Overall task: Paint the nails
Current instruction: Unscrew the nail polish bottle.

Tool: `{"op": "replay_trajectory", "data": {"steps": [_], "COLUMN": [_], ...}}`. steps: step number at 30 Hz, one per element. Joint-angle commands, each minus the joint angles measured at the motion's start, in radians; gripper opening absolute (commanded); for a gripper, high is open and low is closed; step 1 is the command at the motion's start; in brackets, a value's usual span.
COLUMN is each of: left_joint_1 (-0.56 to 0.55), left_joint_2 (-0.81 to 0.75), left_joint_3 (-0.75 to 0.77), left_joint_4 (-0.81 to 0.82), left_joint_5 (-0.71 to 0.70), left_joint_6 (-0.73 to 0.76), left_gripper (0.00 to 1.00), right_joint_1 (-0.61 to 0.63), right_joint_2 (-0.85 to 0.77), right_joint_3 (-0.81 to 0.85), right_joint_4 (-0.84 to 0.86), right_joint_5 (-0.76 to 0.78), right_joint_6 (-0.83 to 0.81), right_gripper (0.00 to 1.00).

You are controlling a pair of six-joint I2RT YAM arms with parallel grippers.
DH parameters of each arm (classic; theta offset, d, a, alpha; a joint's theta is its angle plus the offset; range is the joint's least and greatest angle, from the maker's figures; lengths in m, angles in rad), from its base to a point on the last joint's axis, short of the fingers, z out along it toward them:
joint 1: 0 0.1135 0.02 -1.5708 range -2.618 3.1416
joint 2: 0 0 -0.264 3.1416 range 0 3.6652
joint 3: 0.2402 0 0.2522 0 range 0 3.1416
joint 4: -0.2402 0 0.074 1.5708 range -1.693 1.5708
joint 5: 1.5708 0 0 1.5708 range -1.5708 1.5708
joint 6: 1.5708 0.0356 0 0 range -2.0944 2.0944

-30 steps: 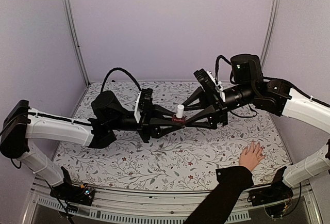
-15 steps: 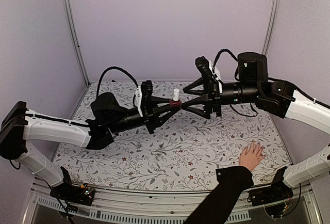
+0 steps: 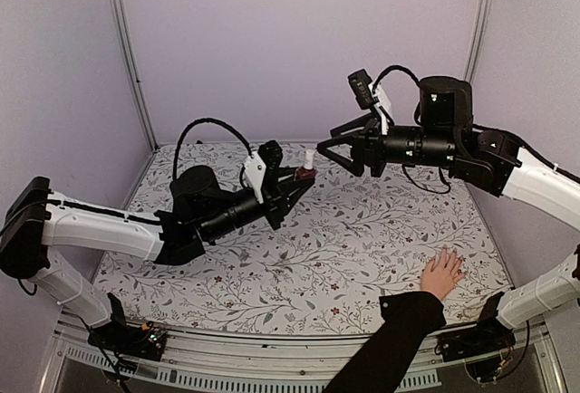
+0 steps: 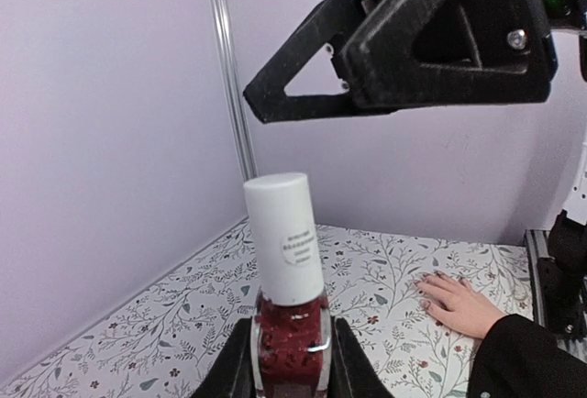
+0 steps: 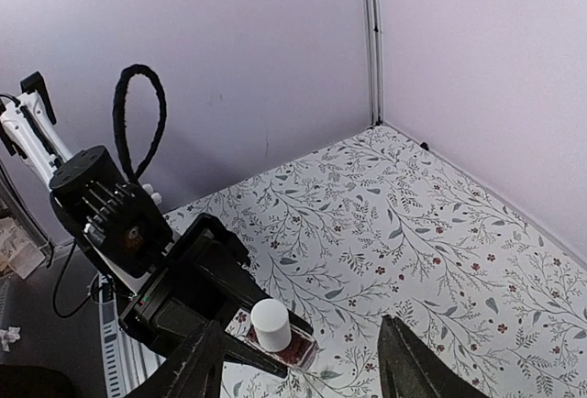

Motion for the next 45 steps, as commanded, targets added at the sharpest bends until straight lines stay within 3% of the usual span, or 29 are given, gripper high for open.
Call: {"op": "replay_trajectory", "data": {"steps": [1, 11, 18, 33, 43, 45], "left_joint_1": [-0.028, -0.051, -0.064, -0.067, -0.066, -0.066], "left_joint_2": [0.020, 0.044, 0.061, 0.044, 0.043, 0.044], "left_joint_3": [0.039, 0.060, 0.077, 0.069, 0.075, 0.079], "left_joint_4": [-0.008, -0.035, -0.054, -0.058, -0.070, -0.069], "left_joint_5": [-0.080, -0.119, -0.141, -0.163, -0.143, -0.117], "left_joint_6": [0.066, 0.105, 0.124, 0.131, 0.127, 0.119], "left_gripper": [0.00, 0.00, 0.00, 0.00, 0.00, 0.00], "right_joint_1": [-0.005, -0.005, -0.005, -0.005, -0.005, -0.004], "right_joint_2": [0.054, 0.082, 0.100, 0.120, 0.115, 0.119], "right_joint_3": [0.028, 0.028, 0.020, 0.025, 0.015, 0.013], "right_joint_4": [-0.022, -0.011, -0.006, -0.030, -0.014, -0.011], "right_joint_5": [-0.002, -0.042, -0.081, -0.065, -0.125, -0.147], "right_joint_6": [0.045, 0.068, 0.072, 0.064, 0.025, -0.004], "right_gripper": [0.57, 0.48, 0.35, 0.28, 0.01, 0.00]}}
